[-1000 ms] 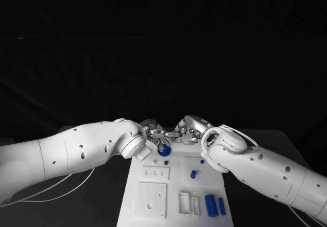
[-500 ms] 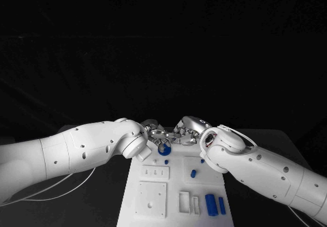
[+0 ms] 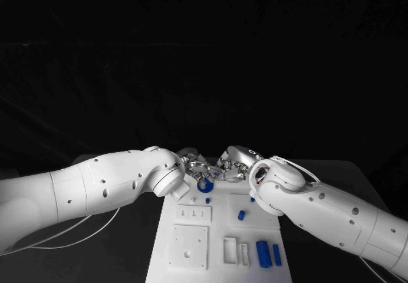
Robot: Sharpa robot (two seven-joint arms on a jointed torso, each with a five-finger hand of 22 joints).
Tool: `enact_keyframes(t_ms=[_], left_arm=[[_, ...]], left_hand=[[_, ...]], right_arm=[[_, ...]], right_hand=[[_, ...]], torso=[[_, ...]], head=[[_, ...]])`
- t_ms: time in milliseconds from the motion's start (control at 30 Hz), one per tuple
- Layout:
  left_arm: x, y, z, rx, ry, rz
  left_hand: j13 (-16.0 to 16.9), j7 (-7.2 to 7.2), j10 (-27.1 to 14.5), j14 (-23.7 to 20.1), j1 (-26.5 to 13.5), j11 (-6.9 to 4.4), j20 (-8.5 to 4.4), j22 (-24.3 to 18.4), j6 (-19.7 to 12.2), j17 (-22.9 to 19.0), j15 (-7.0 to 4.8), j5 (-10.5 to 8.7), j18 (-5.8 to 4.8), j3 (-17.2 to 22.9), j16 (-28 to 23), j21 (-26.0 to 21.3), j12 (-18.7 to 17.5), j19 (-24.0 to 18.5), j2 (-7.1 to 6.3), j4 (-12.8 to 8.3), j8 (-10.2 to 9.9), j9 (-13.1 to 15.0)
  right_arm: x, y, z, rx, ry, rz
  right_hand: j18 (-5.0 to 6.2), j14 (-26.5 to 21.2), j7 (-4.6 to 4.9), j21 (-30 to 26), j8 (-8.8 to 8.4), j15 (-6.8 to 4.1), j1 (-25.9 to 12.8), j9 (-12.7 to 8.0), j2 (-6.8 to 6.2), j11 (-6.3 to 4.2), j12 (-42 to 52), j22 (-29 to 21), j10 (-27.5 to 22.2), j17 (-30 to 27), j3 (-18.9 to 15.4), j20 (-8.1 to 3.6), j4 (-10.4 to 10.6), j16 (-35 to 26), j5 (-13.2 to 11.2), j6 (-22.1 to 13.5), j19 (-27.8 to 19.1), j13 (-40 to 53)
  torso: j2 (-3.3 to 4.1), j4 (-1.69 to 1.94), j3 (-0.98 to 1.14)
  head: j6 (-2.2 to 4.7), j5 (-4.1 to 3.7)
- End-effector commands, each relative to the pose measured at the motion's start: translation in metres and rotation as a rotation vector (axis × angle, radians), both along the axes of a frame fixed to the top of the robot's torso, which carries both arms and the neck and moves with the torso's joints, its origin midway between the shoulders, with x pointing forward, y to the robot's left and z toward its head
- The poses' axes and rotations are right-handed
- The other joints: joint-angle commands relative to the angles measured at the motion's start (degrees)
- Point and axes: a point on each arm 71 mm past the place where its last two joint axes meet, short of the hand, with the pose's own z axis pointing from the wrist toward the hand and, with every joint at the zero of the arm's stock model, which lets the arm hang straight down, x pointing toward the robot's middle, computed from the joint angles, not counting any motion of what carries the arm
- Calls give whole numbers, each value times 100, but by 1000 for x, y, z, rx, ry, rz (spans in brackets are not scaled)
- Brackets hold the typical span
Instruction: Assemble the parts on the task board
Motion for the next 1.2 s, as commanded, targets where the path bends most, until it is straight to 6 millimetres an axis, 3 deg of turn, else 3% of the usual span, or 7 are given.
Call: enact_keyframes(t_ms=[33,333,433,667,833,1033,1200], left_arm=[[0,-1,2,-15,-14,-6],[0,0,2,-11,-4,-6],[0,0,1,-8,0,-6],[0,0,1,-4,6,-1],[1,1,1,-6,7,11],[2,4,1,-12,3,32],[3,6,0,-11,5,38]], left_hand=[[-3,-64,68,-14,-159,-50,-6,50,70,15,-20,-24,-69,551,40,38,-24,-60,-45,-396,45,655],[25,-166,242,-23,-317,-145,-81,200,116,140,-96,40,-116,828,341,104,218,-85,-133,-514,130,1930],[84,-225,254,-32,-418,-207,-137,296,169,268,-159,320,-142,875,663,181,598,-81,-231,-554,152,2426],[157,-323,237,-181,-599,-296,-230,591,353,443,-255,373,-192,950,1442,406,1254,-133,-289,-630,54,3414],[294,-388,254,-162,-685,-357,-288,765,485,454,-315,527,-194,960,1822,558,1618,-103,-316,-678,41,3828],[532,-463,268,-77,-859,-427,-363,953,684,482,-398,865,-202,1026,2197,739,2098,-77,-371,-821,44,4160],[670,-524,280,-1,-969,-474,-416,1040,884,502,-447,883,-224,1033,2370,807,2365,-51,-340,-926,15,4243]], right_arm=[[-1,2,-2,-21,11,16],[-1,2,-2,-23,12,14],[-1,2,-2,-22,12,14],[-1,1,-2,-21,10,14],[-1,0,-2,-14,3,12],[-2,-4,-1,22,-11,21],[-4,-12,-1,39,-25,21]], right_hand=[[-110,13,-33,-14,42,-23,29,7,0,-27,-2,555,6,16,-10,-37,31,3,21,44,270,7],[-110,13,-33,-14,42,-23,29,7,0,-27,-2,555,6,16,-10,-37,31,3,21,44,270,7],[-107,14,-33,-12,41,-23,32,6,2,-28,-2,556,4,27,-11,-37,30,7,29,43,270,8],[-107,14,-33,-12,41,-23,32,6,2,-28,-2,556,4,27,-11,-37,30,7,29,43,270,8],[-95,1,-28,-54,38,-18,-18,0,-38,-20,-75,547,-48,4,-69,-33,65,-30,18,-2,262,-55],[-34,-58,120,-276,38,51,-74,-14,-180,77,-239,499,-204,-131,-404,31,246,-192,244,-558,227,-216],[24,-97,202,-465,46,110,-22,-12,-267,161,-262,470,-376,-180,-848,99,393,-222,319,-881,208,-319]], torso=[[-1,-2,2],[-1,-1,8],[-3,0,8],[-1,-8,7],[-3,-9,11],[-5,6,9],[-16,3,15]], head=[[-8,-1],[-20,-2],[-25,-2],[-23,4],[-34,7],[-40,10],[-46,36]])
